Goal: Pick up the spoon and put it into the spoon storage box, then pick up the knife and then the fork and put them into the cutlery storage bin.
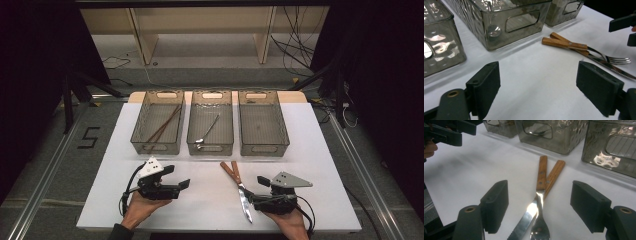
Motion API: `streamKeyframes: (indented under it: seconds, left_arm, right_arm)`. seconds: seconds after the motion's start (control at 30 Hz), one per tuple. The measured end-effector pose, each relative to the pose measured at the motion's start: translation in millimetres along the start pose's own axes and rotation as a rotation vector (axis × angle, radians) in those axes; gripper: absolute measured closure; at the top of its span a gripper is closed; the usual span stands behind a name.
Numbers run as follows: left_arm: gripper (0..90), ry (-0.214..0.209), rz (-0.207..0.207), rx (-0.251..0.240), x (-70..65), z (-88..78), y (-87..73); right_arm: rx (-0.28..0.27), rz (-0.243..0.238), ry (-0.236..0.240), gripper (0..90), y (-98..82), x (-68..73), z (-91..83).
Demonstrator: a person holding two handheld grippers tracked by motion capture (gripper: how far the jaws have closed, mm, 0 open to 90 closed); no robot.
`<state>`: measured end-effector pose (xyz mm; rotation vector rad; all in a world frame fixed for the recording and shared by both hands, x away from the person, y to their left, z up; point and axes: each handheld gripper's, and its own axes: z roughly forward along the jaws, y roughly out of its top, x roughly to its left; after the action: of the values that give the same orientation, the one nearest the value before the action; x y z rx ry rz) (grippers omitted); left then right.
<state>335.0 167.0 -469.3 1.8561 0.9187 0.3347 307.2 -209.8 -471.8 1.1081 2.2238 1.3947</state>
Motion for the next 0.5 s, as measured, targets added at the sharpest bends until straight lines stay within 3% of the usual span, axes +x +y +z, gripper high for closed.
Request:
streamKeyframes:
  seconds: [0.27,0.5]
  left_arm:
    - [17.7,0.014,-0.002,-0.015,1.1,-5.1,-5.8]
    - [16.8,0.024,0.03,-0.017,0.4,-9.7,-10.4]
  right_arm:
    - [0.063,-0.032,-0.011,31.4,7.9,1.4,8.7]
    - [0.131,-0.053,-0.033,31.6,17.2,2.0,20.4]
